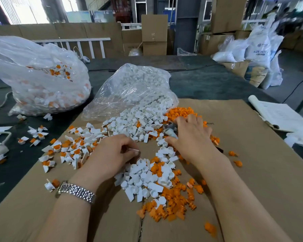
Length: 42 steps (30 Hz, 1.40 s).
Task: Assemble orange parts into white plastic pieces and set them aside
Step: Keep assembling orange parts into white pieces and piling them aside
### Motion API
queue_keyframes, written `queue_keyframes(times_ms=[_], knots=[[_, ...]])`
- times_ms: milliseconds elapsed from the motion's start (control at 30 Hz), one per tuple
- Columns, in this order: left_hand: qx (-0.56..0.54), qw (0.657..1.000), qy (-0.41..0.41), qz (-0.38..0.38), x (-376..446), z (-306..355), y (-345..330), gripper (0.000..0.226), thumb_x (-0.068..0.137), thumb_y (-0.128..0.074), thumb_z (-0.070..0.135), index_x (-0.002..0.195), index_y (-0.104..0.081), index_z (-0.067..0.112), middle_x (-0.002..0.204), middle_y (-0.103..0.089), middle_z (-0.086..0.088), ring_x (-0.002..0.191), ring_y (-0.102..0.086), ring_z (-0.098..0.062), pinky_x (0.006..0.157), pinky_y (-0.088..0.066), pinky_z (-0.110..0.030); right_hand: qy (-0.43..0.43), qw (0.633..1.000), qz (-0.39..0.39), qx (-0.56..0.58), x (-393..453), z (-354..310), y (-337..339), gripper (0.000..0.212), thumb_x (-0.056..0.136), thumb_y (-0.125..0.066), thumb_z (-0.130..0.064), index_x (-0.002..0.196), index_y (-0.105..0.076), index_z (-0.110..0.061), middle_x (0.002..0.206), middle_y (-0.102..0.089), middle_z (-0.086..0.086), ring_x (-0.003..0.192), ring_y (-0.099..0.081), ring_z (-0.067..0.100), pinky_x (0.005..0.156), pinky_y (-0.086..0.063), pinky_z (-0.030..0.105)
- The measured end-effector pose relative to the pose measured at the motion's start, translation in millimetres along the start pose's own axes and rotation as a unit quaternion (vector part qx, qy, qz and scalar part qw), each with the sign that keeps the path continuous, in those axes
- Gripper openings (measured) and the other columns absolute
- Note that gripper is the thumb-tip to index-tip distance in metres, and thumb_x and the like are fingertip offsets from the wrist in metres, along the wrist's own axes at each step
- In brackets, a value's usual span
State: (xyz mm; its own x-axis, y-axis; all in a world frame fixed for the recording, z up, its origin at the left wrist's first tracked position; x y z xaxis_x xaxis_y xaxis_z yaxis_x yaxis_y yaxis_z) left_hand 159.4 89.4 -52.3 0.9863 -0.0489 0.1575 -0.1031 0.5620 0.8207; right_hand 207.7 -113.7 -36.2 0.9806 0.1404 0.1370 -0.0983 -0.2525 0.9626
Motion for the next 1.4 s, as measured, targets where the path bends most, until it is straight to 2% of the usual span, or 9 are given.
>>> queue_keyframes(times_ms=[200, 367, 567, 667, 833, 933, 1067, 1233, 1400], knots=[[0.134, 0.985, 0.037, 0.1, 1, -11, 11, 0.007, 0.099, -0.064, 0.026, 0.1, -0.07, 0.028, 0.1, -0.059, 0.008, 0.097, -0.053, -0.014, 0.076, -0.042, -0.028, 0.142, 0.983, -0.053, 0.1, -9, -28, 7, 0.013, 0.091, -0.068, -0.039, 0.104, -0.068, -0.036, 0.103, -0.056, -0.015, 0.111, -0.043, 0.014, 0.096, -0.038, 0.043], [0.159, 0.98, -0.015, 0.118, 2, 3, 8, 0.025, 0.094, -0.068, 0.024, 0.119, -0.071, 0.028, 0.123, -0.061, 0.006, 0.119, -0.048, -0.019, 0.104, -0.04, -0.042, 0.198, 0.967, -0.131, 0.093, -19, -43, -5, 0.016, 0.09, -0.071, -0.036, 0.106, -0.073, -0.035, 0.111, -0.058, -0.011, 0.114, -0.038, 0.011, 0.106, -0.033, 0.047], [0.205, 0.973, -0.068, 0.082, 6, 19, -11, 0.048, 0.098, -0.06, 0.018, 0.142, -0.056, 0.036, 0.139, -0.057, 0.012, 0.127, -0.046, -0.018, 0.102, -0.032, -0.04, 0.218, 0.961, -0.155, 0.072, -21, -47, -11, 0.019, 0.097, -0.062, -0.035, 0.112, -0.073, -0.03, 0.107, -0.062, -0.005, 0.114, -0.041, 0.015, 0.102, -0.037, 0.042], [0.199, 0.974, -0.077, 0.076, 6, 19, -15, 0.035, 0.1, -0.06, 0.022, 0.133, -0.062, 0.035, 0.127, -0.059, 0.013, 0.121, -0.048, -0.016, 0.098, -0.031, -0.037, 0.219, 0.958, -0.172, 0.067, -23, -46, -13, 0.02, 0.098, -0.062, -0.032, 0.115, -0.072, -0.029, 0.112, -0.064, -0.004, 0.117, -0.045, 0.015, 0.1, -0.04, 0.039], [0.171, 0.978, -0.085, 0.077, 7, 18, -15, 0.019, 0.101, -0.059, 0.029, 0.117, -0.069, 0.033, 0.107, -0.059, 0.014, 0.111, -0.053, -0.013, 0.096, -0.034, -0.035, 0.202, 0.956, -0.184, 0.105, -24, -45, -12, 0.014, 0.091, -0.073, -0.026, 0.104, -0.075, -0.023, 0.097, -0.067, -0.007, 0.088, -0.059, 0.009, 0.07, -0.046, 0.022], [0.158, 0.981, -0.078, 0.086, 6, 16, -13, 0.015, 0.1, -0.061, 0.033, 0.111, -0.071, 0.031, 0.099, -0.056, 0.016, 0.104, -0.055, -0.011, 0.093, -0.033, -0.031, 0.175, 0.961, -0.168, 0.136, -20, -39, -9, 0.002, 0.091, -0.072, -0.02, 0.093, -0.072, -0.021, 0.093, -0.071, -0.005, 0.085, -0.065, 0.009, 0.076, -0.053, 0.025], [0.118, 0.985, -0.074, 0.099, 4, 19, -6, 0.007, 0.092, -0.075, 0.028, 0.098, -0.072, 0.029, 0.093, -0.056, 0.016, 0.092, -0.056, -0.011, 0.087, -0.043, -0.031, 0.144, 0.972, -0.087, 0.165, -14, -29, 3, 0.003, 0.093, -0.069, -0.025, 0.091, -0.068, -0.025, 0.094, -0.068, -0.01, 0.084, -0.062, 0.005, 0.07, -0.046, 0.016], [0.071, 0.99, -0.053, 0.113, 0, 23, -2, 0.011, 0.089, -0.075, 0.03, 0.092, -0.065, 0.028, 0.083, -0.058, 0.014, 0.075, -0.054, -0.005, 0.067, -0.041, -0.025, 0.12, 0.967, -0.047, 0.219, -11, -28, 7, 0.005, 0.094, -0.068, -0.023, 0.089, -0.067, -0.024, 0.078, -0.072, -0.007, 0.074, -0.067, 0.003, 0.077, -0.055, 0.028], [-0.116, 0.987, 0.009, 0.115, 0, 18, -2, 0.017, 0.084, -0.083, 0.027, 0.084, -0.067, 0.029, 0.067, -0.066, 0.005, 0.054, -0.055, -0.004, 0.047, -0.044, -0.019, 0.096, 0.918, -0.045, 0.382, -10, -29, 13, 0.009, 0.091, -0.072, -0.01, 0.087, -0.068, -0.017, 0.079, -0.074, -0.003, 0.071, -0.072, 0.003, 0.077, -0.061, 0.028]])
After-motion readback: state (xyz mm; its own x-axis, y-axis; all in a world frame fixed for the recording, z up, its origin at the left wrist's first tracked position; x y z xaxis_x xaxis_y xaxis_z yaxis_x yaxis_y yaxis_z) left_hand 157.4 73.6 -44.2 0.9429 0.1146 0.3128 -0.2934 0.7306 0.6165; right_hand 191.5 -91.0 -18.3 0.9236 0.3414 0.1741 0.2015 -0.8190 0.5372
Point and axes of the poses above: each hand's wrist, its own x-axis towards the middle knuckle, its own y-axis out of the back of the hand, z = x × y, the point moved 7 cm from there along x, towards the middle knuckle
